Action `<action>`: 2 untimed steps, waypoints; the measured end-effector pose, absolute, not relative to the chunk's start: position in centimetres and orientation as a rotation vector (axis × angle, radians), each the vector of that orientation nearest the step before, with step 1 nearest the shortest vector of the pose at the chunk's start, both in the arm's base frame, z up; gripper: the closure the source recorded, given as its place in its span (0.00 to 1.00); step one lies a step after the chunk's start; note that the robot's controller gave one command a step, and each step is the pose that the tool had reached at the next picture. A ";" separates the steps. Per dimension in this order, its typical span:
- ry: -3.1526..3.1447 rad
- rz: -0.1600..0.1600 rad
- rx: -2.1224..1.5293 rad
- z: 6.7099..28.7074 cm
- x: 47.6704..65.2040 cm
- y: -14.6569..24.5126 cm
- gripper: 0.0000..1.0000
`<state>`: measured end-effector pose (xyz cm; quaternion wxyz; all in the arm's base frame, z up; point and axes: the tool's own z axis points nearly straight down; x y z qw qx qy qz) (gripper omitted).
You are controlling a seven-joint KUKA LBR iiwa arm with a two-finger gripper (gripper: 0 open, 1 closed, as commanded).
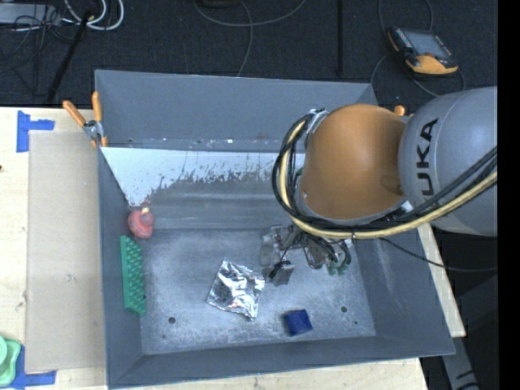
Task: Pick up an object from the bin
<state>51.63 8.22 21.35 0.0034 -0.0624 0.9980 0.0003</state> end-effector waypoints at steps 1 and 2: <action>3.128 -0.001 0.345 11.8 54.2 12.8 1.00; 3.138 -0.001 0.187 6.8 55.6 12.5 1.00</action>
Offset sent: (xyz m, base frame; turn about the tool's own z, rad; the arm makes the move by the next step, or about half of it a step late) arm 0.0265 0.0451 -0.0932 0.3461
